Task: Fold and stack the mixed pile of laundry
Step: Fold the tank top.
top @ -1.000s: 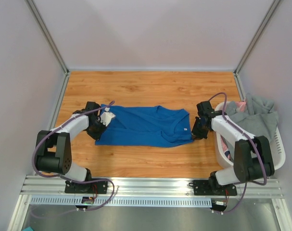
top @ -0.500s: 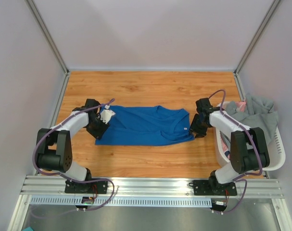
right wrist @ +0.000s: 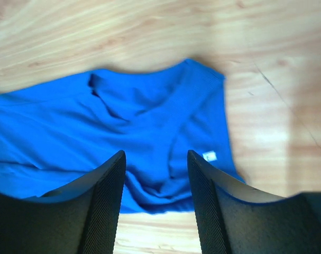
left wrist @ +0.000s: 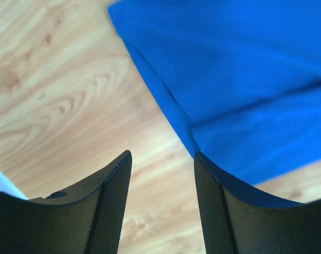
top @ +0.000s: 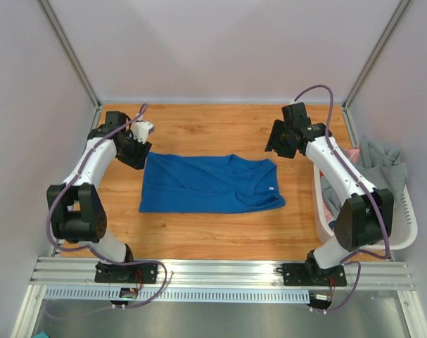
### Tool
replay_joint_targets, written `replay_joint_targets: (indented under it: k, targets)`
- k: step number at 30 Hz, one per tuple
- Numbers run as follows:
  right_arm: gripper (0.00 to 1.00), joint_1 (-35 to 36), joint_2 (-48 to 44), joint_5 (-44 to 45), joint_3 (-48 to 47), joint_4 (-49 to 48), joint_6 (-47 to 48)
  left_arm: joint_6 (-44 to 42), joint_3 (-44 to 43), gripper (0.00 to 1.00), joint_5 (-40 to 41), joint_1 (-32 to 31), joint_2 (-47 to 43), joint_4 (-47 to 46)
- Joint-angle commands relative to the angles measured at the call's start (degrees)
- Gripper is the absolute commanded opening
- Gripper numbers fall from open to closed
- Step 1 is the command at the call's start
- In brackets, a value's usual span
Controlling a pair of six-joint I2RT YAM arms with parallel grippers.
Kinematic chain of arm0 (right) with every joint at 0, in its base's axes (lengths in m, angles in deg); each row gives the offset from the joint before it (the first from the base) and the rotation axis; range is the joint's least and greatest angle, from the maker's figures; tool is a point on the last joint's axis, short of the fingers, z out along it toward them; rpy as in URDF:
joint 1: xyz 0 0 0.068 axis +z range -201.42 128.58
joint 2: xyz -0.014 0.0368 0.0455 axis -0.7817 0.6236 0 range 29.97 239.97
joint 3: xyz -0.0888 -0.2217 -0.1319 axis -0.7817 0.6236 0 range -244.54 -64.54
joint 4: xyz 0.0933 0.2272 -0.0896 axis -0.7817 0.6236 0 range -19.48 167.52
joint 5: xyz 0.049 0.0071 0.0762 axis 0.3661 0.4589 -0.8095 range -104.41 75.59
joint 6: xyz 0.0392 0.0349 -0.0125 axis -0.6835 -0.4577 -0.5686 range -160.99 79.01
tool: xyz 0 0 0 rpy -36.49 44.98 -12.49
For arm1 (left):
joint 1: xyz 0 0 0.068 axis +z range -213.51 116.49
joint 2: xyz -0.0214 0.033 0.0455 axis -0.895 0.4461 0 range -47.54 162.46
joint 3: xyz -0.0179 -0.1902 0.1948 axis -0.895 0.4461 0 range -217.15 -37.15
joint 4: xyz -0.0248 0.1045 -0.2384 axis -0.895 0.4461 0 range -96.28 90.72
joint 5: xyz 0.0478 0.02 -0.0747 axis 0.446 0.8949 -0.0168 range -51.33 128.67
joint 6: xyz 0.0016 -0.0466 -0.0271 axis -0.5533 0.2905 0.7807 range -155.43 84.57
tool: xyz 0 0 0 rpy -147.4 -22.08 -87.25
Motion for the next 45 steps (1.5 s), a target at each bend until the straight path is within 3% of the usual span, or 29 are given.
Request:
replay_joint_targets:
  k: [1, 7, 11, 26, 30, 36, 45]
  targets:
    - [0.52, 1.78, 5.95, -5.21, -3.19, -3.57, 0.07, 7.41, -5.19, 0.58, -3.15, 1.79, 8.64, -3.71]
    - [0.43, 6.97, 20.19, -10.14, -14.52, -9.82, -3.17, 13.05, -13.45, 0.57, -3.32, 1.88, 18.58, -6.18]
    - [0.43, 8.02, 28.63, -11.38, -19.01, -11.41, -5.20, 14.46, -16.18, 0.57, -2.62, 1.88, 22.38, -6.88]
    - [0.43, 9.61, 40.95, -12.87, -26.40, -12.29, -8.45, 17.54, -19.43, 0.50, -5.61, 2.23, 28.62, -7.76]
    - [0.32, 9.69, 41.66, -14.02, -26.40, -12.47, -8.90, 17.80, -19.43, 0.49, -6.48, 2.23, 29.06, -7.85]
    - [0.00, 9.43, 40.78, -14.02, -25.78, -13.26, -9.16, 18.24, -19.79, 0.49, -7.01, 2.32, 28.80, -8.82]
    - [0.00, 8.55, 36.74, -12.52, -25.34, -13.69, -7.75, 19.11, -20.58, 0.45, -7.45, 2.23, 30.73, -8.90]
